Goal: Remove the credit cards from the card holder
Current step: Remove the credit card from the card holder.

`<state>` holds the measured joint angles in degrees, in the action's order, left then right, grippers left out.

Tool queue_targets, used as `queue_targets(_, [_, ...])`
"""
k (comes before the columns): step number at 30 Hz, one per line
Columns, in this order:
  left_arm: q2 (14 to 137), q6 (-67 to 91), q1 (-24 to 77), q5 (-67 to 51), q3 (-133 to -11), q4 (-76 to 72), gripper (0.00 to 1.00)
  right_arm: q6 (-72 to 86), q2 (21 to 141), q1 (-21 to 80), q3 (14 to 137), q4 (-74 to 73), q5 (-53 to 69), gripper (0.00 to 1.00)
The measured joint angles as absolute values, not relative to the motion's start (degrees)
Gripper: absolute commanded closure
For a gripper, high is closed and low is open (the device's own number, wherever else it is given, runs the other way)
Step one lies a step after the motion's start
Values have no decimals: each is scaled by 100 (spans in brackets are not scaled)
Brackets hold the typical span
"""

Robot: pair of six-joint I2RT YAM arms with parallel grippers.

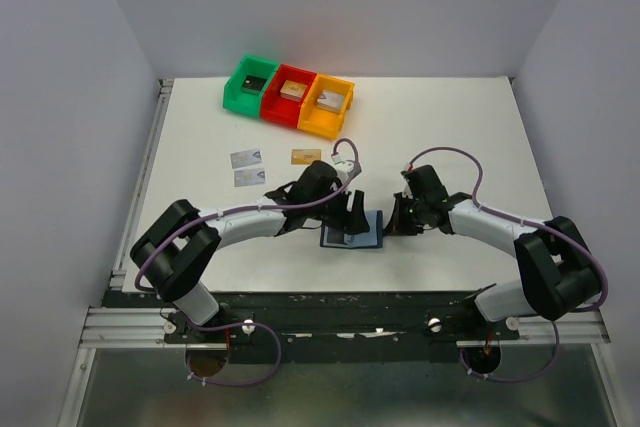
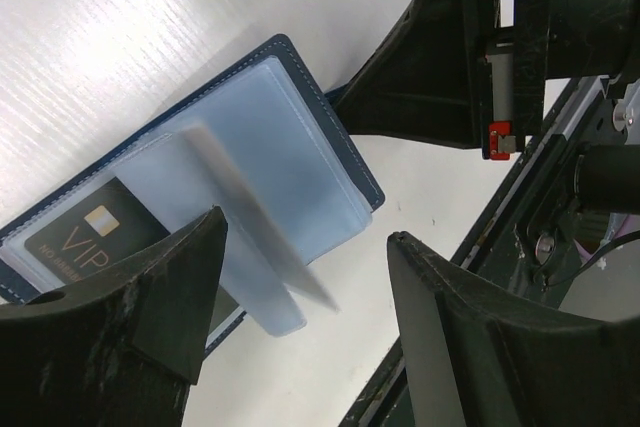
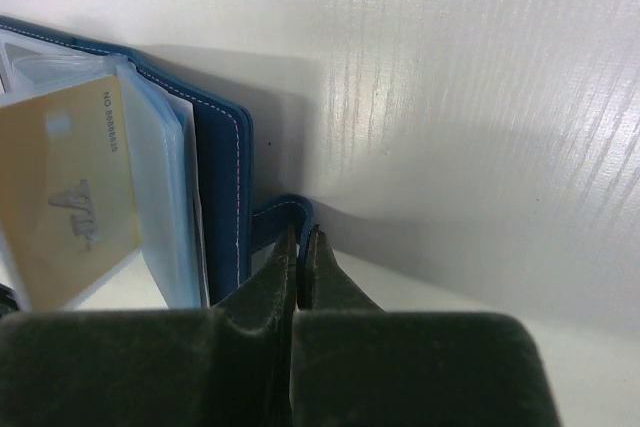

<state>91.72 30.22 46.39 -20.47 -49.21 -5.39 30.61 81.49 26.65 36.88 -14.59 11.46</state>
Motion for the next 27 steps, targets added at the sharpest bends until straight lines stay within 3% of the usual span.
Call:
queue_targets(14, [9172, 2943, 4740, -1953, -5035, -338, 22, 3061, 8147, 2665, 3688, -1459, 1146, 100])
queue_targets(27, [8635, 3273, 4737, 75, -5002, 683, 20, 3061, 8132, 2665, 3645, -1457, 1146, 100])
